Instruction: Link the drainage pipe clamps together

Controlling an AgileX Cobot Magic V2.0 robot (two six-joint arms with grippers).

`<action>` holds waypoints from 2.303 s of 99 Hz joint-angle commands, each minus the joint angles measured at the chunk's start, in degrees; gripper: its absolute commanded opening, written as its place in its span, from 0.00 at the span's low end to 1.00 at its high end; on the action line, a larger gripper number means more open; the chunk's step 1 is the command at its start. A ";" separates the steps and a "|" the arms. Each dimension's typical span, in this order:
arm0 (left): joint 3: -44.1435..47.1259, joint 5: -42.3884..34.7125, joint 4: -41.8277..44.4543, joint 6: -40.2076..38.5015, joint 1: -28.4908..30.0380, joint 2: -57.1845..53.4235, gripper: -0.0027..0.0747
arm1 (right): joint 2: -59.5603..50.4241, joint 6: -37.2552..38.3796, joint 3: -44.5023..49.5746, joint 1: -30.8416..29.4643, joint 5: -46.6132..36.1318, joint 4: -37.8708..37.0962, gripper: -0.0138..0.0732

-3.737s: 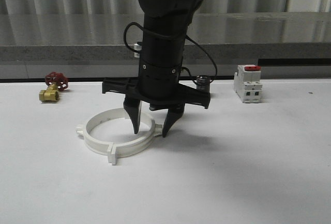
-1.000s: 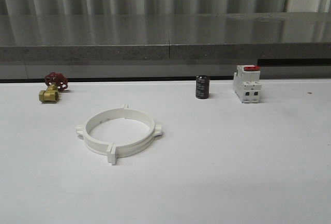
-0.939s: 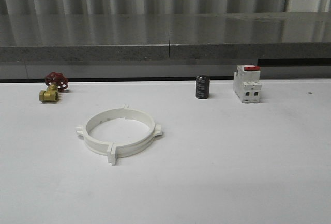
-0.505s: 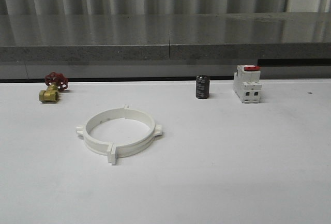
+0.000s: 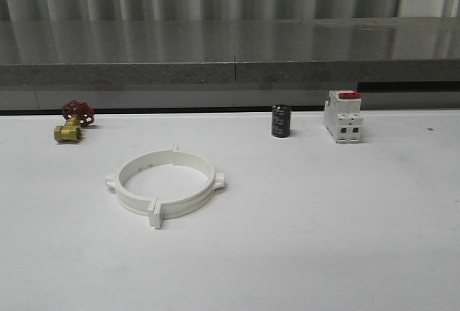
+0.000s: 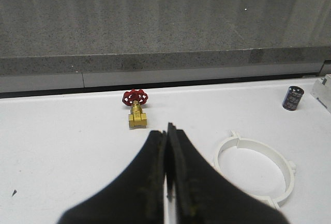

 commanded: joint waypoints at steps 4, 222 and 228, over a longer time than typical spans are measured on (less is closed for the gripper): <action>-1.53 -4.27 0.02 -0.09 0.12 0.11 0.01 | -1.80 -0.65 1.40 -0.39 -12.05 -0.57 0.08; -1.14 -3.95 0.41 -0.09 0.12 0.11 0.01 | -31.22 -5.23 38.15 -0.50 -47.42 7.64 0.08; -0.89 -3.95 0.19 -0.09 0.12 0.11 0.01 | -31.22 -5.23 38.15 -0.50 -47.38 7.64 0.08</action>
